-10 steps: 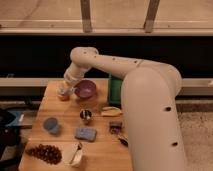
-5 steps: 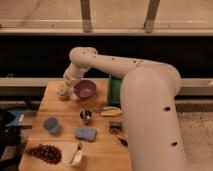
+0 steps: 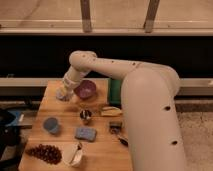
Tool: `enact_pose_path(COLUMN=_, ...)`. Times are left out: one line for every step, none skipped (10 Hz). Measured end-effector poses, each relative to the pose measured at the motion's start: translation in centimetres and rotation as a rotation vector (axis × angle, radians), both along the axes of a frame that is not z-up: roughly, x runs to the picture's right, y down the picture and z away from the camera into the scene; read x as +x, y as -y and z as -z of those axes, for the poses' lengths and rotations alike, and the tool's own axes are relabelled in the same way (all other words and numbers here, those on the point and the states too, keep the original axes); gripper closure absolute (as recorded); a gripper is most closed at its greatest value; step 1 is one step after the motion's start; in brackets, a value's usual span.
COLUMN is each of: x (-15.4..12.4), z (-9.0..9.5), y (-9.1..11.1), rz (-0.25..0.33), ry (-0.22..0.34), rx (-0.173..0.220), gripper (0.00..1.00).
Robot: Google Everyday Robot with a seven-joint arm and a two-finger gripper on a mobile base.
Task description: Place towel in plastic cup
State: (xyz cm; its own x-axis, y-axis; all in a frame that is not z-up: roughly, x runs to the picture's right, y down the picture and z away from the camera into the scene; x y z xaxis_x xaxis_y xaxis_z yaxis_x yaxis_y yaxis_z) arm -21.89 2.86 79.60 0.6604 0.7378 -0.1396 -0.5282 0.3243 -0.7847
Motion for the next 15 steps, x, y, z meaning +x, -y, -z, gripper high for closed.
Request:
enact_pose_path(x=-0.7, z=0.4, y=-1.2, rz=0.009, ry=0.011, rx=-0.016, gripper=1.00)
enact_pose_path(x=-1.5, z=1.0, y=-2.5, rz=0.023, ry=0.028, rx=-0.035, gripper=1.00)
enact_pose_path(x=-2.2, z=1.5, y=-3.5, rz=0.035, ry=0.044, rx=-0.048, gripper=1.00)
enact_pose_path(x=-2.9, z=2.1, y=-4.4, rz=0.050, ry=0.061, rx=-0.057, gripper=1.00)
enact_pose_path(x=-3.2, z=2.5, y=-4.8, rz=0.059, ry=0.073, rx=-0.057, gripper=1.00)
enact_pose_path(x=-3.6, z=3.2, y=-5.2, rz=0.070, ry=0.082, rx=-0.049, gripper=1.00)
enact_pose_path(x=-3.9, z=3.9, y=-5.3, rz=0.082, ry=0.090, rx=-0.036, gripper=1.00)
enact_pose_path(x=-4.3, z=4.9, y=-5.4, rz=0.091, ry=0.096, rx=-0.024, gripper=1.00)
enact_pose_path(x=-4.6, z=5.7, y=-5.5, rz=0.098, ry=0.101, rx=-0.016, gripper=1.00)
enact_pose_path(x=-4.7, z=6.1, y=-5.7, rz=0.101, ry=0.106, rx=-0.013, gripper=1.00)
enact_pose_path(x=-4.9, z=6.5, y=-6.1, rz=0.103, ry=0.110, rx=-0.015, gripper=1.00)
enact_pose_path(x=-5.1, z=6.9, y=-6.8, rz=0.102, ry=0.117, rx=-0.022, gripper=1.00)
enact_pose_path(x=-5.1, z=7.3, y=-7.5, rz=0.098, ry=0.122, rx=-0.028, gripper=1.00)
enact_pose_path(x=-5.1, z=7.8, y=-8.1, rz=0.091, ry=0.127, rx=-0.035, gripper=1.00)
enact_pose_path(x=-5.2, z=8.1, y=-8.7, rz=0.087, ry=0.130, rx=-0.040, gripper=1.00)
